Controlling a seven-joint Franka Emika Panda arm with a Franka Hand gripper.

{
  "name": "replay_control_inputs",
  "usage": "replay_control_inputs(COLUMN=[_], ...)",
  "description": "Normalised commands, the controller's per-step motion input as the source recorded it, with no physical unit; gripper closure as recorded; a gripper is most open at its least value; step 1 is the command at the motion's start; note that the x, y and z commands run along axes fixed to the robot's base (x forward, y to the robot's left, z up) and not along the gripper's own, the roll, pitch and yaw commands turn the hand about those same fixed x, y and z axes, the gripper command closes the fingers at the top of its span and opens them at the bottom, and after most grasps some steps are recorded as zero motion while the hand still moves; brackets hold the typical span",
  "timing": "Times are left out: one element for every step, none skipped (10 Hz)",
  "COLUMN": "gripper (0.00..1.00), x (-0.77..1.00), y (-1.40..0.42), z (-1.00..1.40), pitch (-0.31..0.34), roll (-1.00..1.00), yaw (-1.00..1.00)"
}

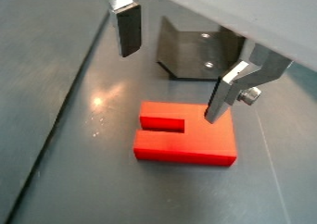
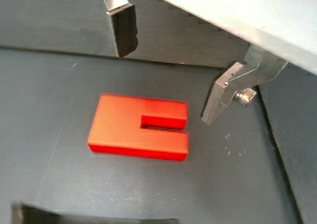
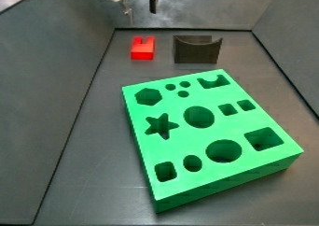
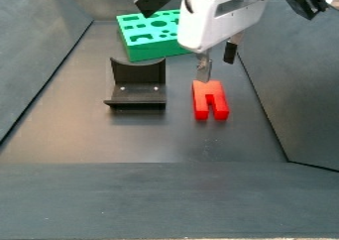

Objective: Pick up the double-square object. Move up. Rotate the double-square object. Place the double-square object on the fixture. Regrasp the double-square object. Move to above the board. Insert the double-square object.
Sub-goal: Rotate the double-square object.

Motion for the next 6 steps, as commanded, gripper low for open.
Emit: replay_control_inputs(gripper=[0.00, 0.00, 0.00, 0.00, 0.00, 0.00], x=[0.03, 0.03, 0.03, 0.03, 0.03, 0.03], y=[0.00, 0.00, 0.00, 0.00, 0.00, 0.00], z=[-0.02, -0.02, -0.02, -0.02, -0.02, -0.02], pitch=[-0.008, -0.008, -0.008, -0.008, -0.009, -0.009], roll=[0.00, 0.00, 0.00, 0.00, 0.00, 0.00], yaw=[1.00, 1.00, 1.00, 1.00, 1.00, 1.00])
